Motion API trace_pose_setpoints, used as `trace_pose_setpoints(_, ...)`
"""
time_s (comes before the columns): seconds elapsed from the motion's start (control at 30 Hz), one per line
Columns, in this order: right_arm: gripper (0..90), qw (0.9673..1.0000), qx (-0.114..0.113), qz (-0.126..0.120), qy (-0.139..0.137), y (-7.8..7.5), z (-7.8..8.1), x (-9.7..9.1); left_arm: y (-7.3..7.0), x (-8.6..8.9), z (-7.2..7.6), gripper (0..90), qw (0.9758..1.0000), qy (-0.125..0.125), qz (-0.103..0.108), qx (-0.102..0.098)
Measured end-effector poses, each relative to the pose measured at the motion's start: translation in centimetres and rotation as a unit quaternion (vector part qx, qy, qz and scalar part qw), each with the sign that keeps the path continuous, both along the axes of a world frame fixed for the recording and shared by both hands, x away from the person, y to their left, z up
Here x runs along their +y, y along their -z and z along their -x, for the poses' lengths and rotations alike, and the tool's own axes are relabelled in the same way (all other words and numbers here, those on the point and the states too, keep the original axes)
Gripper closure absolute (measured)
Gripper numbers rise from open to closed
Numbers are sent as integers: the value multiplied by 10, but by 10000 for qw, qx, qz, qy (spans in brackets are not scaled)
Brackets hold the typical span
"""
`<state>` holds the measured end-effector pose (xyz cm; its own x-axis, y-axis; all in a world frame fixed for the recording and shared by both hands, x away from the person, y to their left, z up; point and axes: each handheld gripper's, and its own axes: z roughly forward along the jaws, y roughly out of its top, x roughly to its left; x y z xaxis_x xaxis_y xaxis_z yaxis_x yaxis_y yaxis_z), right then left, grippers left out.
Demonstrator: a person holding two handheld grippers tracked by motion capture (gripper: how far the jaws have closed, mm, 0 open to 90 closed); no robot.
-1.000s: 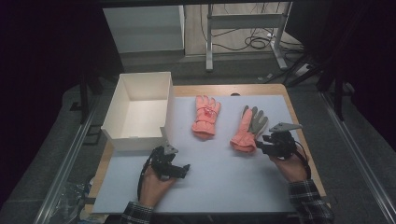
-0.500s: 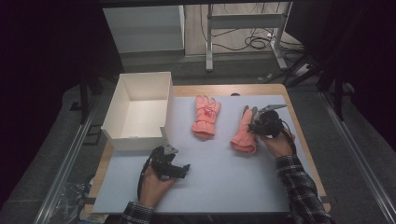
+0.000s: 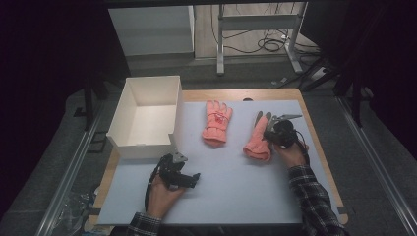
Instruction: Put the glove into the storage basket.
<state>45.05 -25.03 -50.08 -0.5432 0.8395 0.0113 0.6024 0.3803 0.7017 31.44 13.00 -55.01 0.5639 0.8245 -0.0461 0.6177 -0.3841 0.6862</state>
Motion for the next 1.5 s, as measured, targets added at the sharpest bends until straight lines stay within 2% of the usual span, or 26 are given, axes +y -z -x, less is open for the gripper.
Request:
trace_pose_setpoints(0.13,894,9999,-75,-127,-2,-6,2,-2,0,0,0,0,10000,-2,2,1)
trace_pose_setpoints(0.17,895,9997,-83,-221,-31,-11,5,-2,0,0,0,0,10000,-3,3,0)
trace_pose_setpoints(0.33,895,9991,-125,-377,-121,-21,13,1,0,0,0,0,10000,0,-2,2)
trace_pose_setpoints(0.4,896,9990,-158,-377,-158,-27,18,4,0,0,0,0,10000,1,-4,2)
trace_pose_setpoints(0.43,896,9984,-157,-496,-200,-33,23,7,0,0,0,0,10000,1,-3,3)
trace_pose_setpoints(0.5,896,9982,-159,-542,-215,-34,24,8,0,0,0,0,10000,9,-16,7)
trace_pose_setpoints(0.67,896,9958,-128,-842,-330,-46,37,17,0,0,0,0,10000,-3,5,3)
trace_pose_setpoints(0.83,896,9946,-101,-920,-474,-50,55,33,0,0,0,0,10000,16,-27,-2)
trace_pose_setpoints(0.93,895,9945,-82,-904,-521,-46,69,46,0,0,0,0,10000,-7,3,-11)
trace_pose_setpoints(1.0,895,9946,-55,-902,-520,-45,71,48,0,0,0,0,10000,-16,18,-2)
trace_pose_setpoints(1.07,895,9939,32,-990,-492,-37,78,54,0,0,0,0,10000,-9,4,-10)
trace_pose_setpoints(1.13,896,9937,61,-1002,-490,-35,80,55,0,0,0,0,10000,-9,4,-11)
trace_pose_setpoints(1.37,893,9936,212,-1037,-391,-14,86,57,0,0,0,0,10000,9,-17,5)
trace_pose_setpoints(1.5,865,9944,263,-909,-476,-7,87,56,0,0,0,0,10000,8,-16,6)
